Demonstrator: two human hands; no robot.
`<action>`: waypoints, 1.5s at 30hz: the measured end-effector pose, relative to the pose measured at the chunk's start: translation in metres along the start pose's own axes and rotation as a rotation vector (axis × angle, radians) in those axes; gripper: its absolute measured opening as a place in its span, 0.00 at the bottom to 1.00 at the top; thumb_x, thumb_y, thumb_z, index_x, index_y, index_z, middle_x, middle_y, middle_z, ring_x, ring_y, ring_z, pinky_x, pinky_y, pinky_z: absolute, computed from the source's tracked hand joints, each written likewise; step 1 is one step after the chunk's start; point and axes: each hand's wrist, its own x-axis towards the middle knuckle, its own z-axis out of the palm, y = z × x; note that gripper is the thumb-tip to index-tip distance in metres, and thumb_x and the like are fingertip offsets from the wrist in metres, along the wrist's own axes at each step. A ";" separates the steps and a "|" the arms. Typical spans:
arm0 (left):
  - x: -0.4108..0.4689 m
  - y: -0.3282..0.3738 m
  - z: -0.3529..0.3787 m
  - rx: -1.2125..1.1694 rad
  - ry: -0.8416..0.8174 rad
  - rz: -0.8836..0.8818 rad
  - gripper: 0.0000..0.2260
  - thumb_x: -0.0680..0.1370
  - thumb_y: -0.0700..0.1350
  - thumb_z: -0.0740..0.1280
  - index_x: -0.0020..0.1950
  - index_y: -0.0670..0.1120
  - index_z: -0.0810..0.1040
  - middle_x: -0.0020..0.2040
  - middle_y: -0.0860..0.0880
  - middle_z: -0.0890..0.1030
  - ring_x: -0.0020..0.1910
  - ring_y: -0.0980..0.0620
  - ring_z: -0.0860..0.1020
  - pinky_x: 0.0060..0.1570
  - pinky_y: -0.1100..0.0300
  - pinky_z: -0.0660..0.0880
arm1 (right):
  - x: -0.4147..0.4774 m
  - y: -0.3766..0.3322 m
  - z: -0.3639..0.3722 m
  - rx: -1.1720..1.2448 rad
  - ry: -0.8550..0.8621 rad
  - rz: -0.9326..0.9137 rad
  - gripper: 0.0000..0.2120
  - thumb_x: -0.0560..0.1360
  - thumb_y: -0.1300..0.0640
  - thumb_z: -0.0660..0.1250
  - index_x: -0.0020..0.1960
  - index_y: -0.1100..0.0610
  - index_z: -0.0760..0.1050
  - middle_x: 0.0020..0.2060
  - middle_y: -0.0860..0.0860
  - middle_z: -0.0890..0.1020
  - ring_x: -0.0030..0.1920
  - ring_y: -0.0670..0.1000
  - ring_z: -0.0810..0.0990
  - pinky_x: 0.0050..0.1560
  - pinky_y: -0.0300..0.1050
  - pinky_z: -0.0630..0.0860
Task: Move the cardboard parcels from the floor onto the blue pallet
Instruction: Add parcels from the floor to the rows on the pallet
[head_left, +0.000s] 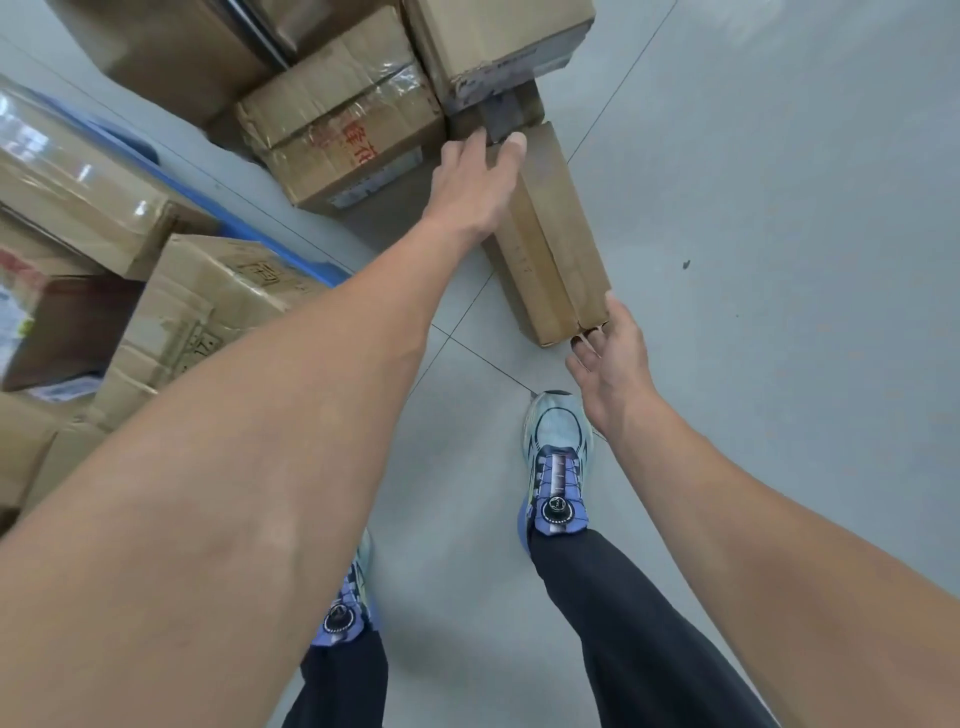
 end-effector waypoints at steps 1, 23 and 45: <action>-0.001 0.000 -0.001 -0.018 -0.008 -0.023 0.30 0.84 0.61 0.48 0.83 0.49 0.57 0.82 0.45 0.57 0.80 0.44 0.57 0.73 0.48 0.58 | -0.001 -0.003 -0.001 0.018 0.003 -0.008 0.30 0.83 0.41 0.61 0.80 0.53 0.64 0.78 0.52 0.69 0.76 0.53 0.70 0.77 0.51 0.66; -0.288 -0.026 -0.130 -0.679 0.322 0.022 0.32 0.80 0.70 0.51 0.76 0.54 0.74 0.75 0.52 0.75 0.75 0.52 0.70 0.77 0.47 0.62 | -0.247 -0.102 0.055 -0.470 -0.057 -0.623 0.43 0.66 0.26 0.61 0.77 0.44 0.71 0.77 0.42 0.71 0.78 0.46 0.64 0.80 0.55 0.58; -0.562 -0.369 -0.221 -1.090 0.815 -0.261 0.32 0.80 0.68 0.52 0.79 0.53 0.66 0.68 0.57 0.74 0.69 0.53 0.68 0.63 0.57 0.61 | -0.414 0.225 0.236 -1.016 -0.665 -0.729 0.13 0.75 0.44 0.58 0.49 0.48 0.80 0.48 0.47 0.79 0.50 0.46 0.74 0.56 0.48 0.74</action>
